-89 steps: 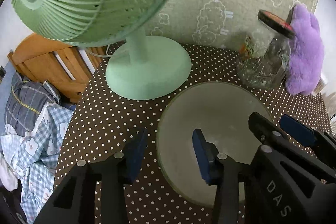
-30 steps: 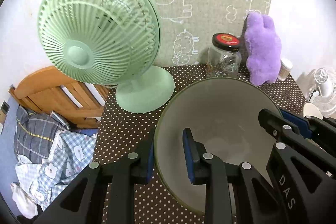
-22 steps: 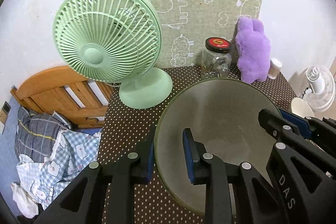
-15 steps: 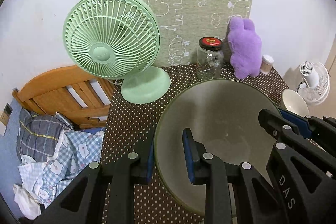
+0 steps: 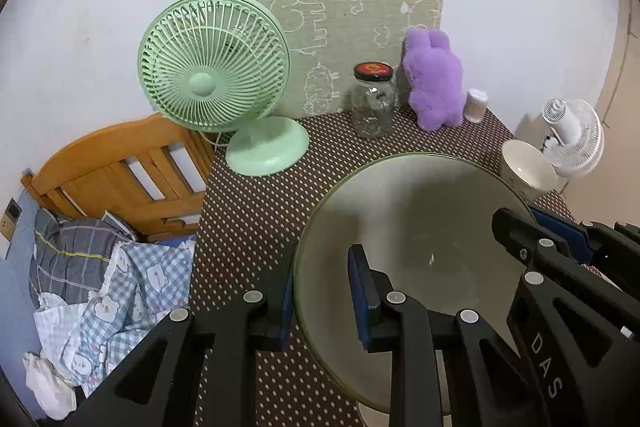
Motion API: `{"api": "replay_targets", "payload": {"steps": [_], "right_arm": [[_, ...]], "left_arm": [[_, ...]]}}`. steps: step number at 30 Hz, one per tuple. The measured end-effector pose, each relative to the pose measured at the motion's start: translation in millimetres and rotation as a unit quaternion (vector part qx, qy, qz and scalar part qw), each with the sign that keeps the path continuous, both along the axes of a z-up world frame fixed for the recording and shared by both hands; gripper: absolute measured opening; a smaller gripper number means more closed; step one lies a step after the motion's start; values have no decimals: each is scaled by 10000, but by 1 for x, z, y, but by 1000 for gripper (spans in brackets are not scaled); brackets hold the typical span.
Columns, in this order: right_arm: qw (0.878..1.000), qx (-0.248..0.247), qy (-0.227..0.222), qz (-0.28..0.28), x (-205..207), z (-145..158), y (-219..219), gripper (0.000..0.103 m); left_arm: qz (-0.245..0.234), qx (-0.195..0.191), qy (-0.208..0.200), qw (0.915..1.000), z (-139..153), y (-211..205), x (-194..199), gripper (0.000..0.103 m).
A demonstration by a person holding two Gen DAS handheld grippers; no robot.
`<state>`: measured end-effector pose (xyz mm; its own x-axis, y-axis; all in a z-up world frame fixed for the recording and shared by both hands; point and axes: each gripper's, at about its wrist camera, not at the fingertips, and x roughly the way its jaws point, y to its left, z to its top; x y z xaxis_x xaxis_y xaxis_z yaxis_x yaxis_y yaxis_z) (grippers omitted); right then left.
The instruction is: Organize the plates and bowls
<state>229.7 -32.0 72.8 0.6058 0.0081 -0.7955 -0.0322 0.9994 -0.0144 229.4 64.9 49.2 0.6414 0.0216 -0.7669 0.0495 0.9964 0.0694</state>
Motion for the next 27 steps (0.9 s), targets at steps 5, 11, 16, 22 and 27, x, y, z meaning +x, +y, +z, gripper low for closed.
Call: {"api": "replay_targets", "payload": {"steps": [5,11,16,22,27], "right_arm": [[9999,-50,51,-89,-23,-5,-4,17],[9998,-33,160,-146,-43,-18,-8,17],[9994,-82,273,-184,-56,-30,-10,17],[9986,-120,472,-210,-66,-48,-12,17],[9976,-144,627,-238,-72,-63,-15,17]], "left_arm": [[-82,-52,74,9999,-7,-3,-19,23],[-124,-60,195,9997,-19,-6,-37,23],[-145,-131,308,9993,-32,-8,-48,23],[-129,-212,549,9982,-52,-9,-58,23],[-153,-233,711,9971,-65,-10,-62,23]]}}
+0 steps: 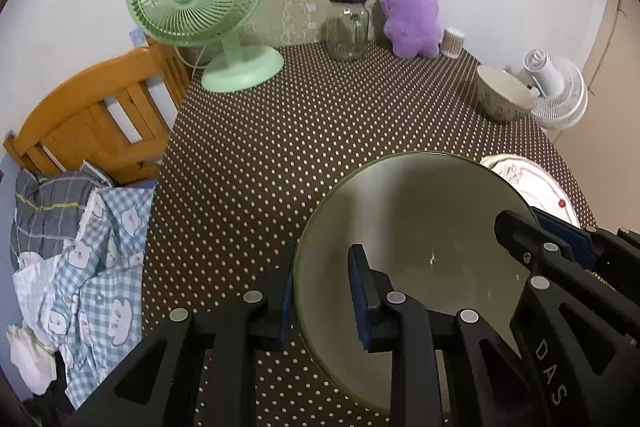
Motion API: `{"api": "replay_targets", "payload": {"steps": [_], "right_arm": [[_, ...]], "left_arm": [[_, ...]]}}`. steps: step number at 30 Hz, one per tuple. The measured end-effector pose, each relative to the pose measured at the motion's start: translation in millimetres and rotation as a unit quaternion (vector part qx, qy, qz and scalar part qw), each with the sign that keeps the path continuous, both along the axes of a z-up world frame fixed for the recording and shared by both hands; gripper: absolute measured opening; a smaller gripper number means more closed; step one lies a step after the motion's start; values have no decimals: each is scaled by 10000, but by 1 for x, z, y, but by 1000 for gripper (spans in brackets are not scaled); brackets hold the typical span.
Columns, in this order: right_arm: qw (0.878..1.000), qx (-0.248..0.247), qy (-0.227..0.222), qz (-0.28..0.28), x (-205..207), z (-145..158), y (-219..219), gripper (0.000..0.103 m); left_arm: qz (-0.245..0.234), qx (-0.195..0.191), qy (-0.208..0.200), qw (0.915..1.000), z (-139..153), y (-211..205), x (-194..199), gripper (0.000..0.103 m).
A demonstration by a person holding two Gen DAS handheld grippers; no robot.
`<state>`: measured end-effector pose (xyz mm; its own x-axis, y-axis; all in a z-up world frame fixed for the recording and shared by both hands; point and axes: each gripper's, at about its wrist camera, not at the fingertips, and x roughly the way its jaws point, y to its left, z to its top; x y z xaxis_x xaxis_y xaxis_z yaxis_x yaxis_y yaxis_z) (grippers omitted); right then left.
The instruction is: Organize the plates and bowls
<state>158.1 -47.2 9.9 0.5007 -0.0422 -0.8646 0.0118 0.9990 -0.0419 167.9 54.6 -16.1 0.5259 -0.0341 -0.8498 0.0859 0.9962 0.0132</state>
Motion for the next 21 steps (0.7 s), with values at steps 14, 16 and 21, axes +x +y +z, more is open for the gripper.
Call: {"api": "replay_targets", "payload": {"steps": [14,16,21], "right_arm": [[9998,35,180,-77,1,-23,-6,17],[9998,31,191,-87,2,-26,-7,17],[9996,2,271,-86,5,-35,-7,17]], "left_arm": [[-86,41,238,9997,-21,-7,3,23],[-100,48,255,9996,-23,-8,4,23],[-124,36,400,9991,-33,-8,7,23]]}}
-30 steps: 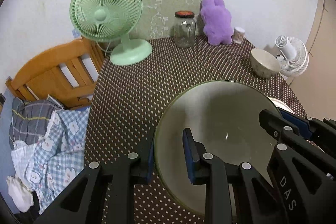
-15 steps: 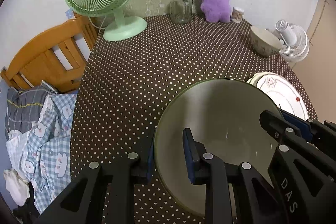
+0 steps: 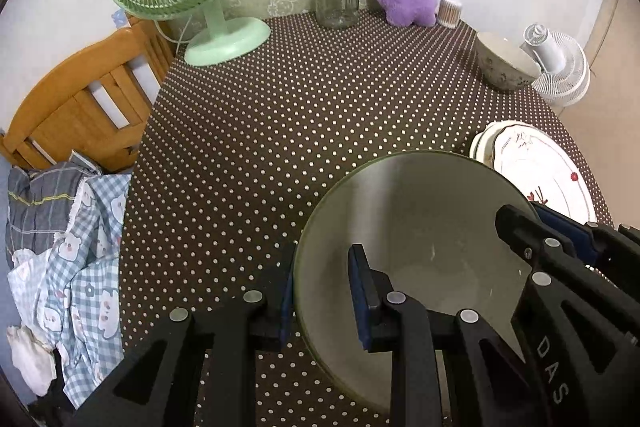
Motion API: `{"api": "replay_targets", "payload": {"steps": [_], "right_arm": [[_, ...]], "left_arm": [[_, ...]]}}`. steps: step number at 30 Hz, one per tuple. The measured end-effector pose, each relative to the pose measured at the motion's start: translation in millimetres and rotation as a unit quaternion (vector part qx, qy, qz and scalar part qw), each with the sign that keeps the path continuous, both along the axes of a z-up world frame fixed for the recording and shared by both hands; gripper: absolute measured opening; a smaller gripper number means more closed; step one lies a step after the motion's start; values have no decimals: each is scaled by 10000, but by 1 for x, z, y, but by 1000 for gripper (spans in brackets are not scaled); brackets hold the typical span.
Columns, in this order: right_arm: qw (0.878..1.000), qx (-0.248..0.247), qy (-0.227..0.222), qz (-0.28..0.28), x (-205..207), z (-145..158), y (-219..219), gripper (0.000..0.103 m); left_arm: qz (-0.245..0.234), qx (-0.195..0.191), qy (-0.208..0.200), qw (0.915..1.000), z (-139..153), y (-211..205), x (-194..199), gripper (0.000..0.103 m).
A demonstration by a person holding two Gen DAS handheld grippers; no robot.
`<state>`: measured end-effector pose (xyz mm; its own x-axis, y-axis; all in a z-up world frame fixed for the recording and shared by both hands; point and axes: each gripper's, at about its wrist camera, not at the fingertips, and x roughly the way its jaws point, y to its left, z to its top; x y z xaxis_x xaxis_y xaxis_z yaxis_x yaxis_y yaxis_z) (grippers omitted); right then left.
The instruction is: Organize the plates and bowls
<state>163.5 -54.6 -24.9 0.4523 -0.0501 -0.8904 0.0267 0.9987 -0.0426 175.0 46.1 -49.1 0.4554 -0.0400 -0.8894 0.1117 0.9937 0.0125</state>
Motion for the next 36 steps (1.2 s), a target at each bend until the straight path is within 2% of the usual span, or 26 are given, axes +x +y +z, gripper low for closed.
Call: {"api": "replay_targets", "payload": {"steps": [4,14,25,29,31,34,36], "right_arm": [[9999,-16,133,-20,2,-10,-2,17],[9997,79,225,-79,9,-20,-8,17],[9992,99,356,-137,22,-31,-7,20],[9990,147,411,-98,21,-30,-7,23],[9990,187,413,-56,20,-27,-7,23],[9982,328,502,-12,20,-25,-9,27],[9977,420,523,-3,18,-21,-10,33]], "left_arm": [[-16,-5,164,9999,-12,-3,1,23],[-128,132,65,9998,-17,-6,6,23],[-161,63,166,9997,-23,-2,16,23],[-174,-110,238,9995,-23,-2,14,36],[-158,-215,291,9992,-21,-1,13,40],[-90,-296,361,9989,-17,1,10,42],[-98,-334,344,9988,-12,3,7,50]]}}
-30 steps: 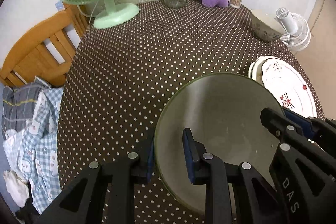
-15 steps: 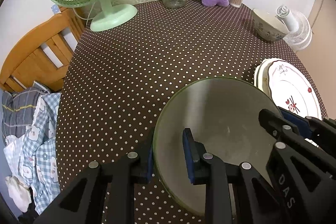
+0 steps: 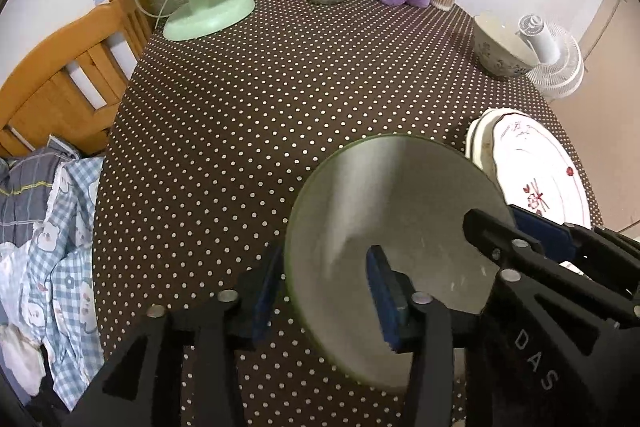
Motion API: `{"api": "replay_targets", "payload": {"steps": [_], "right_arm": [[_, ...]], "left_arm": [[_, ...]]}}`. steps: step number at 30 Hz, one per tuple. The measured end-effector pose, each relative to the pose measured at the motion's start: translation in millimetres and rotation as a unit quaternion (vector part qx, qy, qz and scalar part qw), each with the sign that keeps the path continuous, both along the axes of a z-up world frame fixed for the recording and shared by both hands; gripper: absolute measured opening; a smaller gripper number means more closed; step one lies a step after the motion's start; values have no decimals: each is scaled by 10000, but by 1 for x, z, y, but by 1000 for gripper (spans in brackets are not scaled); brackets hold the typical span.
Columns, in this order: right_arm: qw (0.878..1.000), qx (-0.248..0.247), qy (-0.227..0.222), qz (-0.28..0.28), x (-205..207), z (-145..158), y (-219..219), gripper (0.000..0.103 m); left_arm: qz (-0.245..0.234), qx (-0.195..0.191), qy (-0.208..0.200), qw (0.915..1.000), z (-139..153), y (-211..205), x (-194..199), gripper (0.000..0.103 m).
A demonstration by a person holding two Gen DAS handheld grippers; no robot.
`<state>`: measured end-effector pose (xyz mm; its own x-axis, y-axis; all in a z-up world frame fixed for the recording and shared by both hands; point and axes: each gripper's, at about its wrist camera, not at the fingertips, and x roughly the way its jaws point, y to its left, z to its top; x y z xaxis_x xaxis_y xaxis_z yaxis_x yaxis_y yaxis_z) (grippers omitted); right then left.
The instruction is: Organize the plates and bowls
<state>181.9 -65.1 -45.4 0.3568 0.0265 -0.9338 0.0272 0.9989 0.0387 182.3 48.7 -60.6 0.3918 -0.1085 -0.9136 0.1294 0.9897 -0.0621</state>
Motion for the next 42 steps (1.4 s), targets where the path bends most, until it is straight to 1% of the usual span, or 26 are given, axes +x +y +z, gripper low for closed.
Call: {"api": "replay_targets", "payload": {"steps": [1,2,3,4,5,9,11,17,20,24,32,42], "right_arm": [[10000,60,-22,27,-2,3,0,36],[9999,103,-93,77,-4,9,1,42],[9997,103,-165,122,-5,13,2,51],[9995,93,-242,164,-7,19,4,56],[9992,99,-321,195,-8,24,4,65],[9982,139,-535,237,-8,44,4,70],[9978,127,-609,223,-7,51,4,75],[9965,139,-765,316,-6,68,-4,76],[9950,202,-896,396,-6,78,-11,76],[9932,195,-1048,470,-1,92,-23,76],[9920,182,-1093,604,24,110,-61,76],[9912,263,-1098,684,60,117,-115,77]], "left_arm": [[-11,-19,-22,10000,3,0,-1,53],[-33,-25,-48,10000,7,0,-1,57],[-50,-49,-63,10000,10,0,-1,60],[-64,-91,-91,9999,13,-1,-2,67],[-78,-116,-163,9998,20,-1,-2,71],[-84,-135,-345,9993,37,-3,-1,79],[-45,-147,-433,9989,45,-4,-2,81],[136,-82,-582,9982,60,-10,-5,82],[224,-12,-745,9970,72,-19,-9,80],[312,-44,-877,9956,84,-31,-7,80],[541,-21,-918,9943,99,-67,12,80],[704,24,-978,9927,110,-118,41,80]]}}
